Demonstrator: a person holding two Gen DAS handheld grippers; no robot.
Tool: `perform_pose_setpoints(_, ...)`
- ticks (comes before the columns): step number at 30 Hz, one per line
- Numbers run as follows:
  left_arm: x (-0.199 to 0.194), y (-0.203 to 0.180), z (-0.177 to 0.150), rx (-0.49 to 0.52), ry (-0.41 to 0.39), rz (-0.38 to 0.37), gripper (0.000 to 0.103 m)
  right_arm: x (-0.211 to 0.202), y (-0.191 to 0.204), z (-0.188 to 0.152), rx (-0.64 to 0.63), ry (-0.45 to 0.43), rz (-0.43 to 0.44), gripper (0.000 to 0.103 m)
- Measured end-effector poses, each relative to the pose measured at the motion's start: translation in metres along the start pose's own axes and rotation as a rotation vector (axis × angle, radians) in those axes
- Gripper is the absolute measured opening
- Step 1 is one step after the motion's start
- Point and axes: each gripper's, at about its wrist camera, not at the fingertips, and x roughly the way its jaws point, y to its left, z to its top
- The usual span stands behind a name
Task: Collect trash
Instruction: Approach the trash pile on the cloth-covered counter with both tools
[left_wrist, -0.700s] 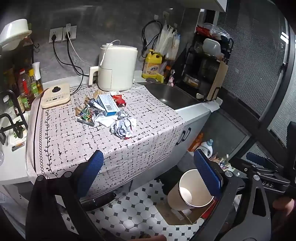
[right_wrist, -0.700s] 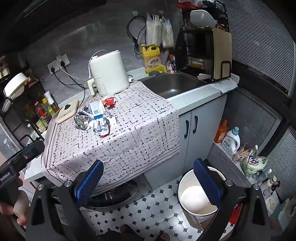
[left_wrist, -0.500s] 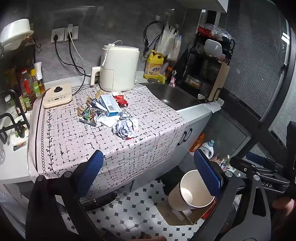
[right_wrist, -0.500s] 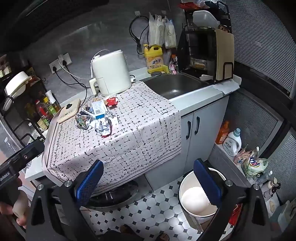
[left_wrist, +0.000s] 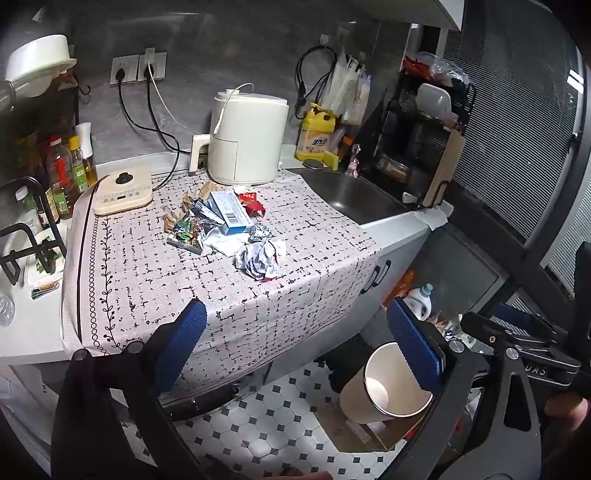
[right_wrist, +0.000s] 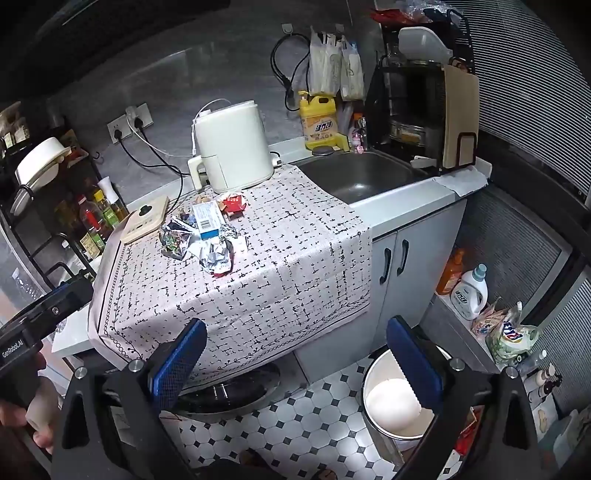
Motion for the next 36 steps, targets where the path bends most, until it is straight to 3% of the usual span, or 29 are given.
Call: perform_pose_setpoints(36, -0.004, -0.009, -0.004, -0.011, -0.012, 0.045, 0.097, 0.005, -0.008, -0.001, -0.014, 0.006, 0.022, 0.095)
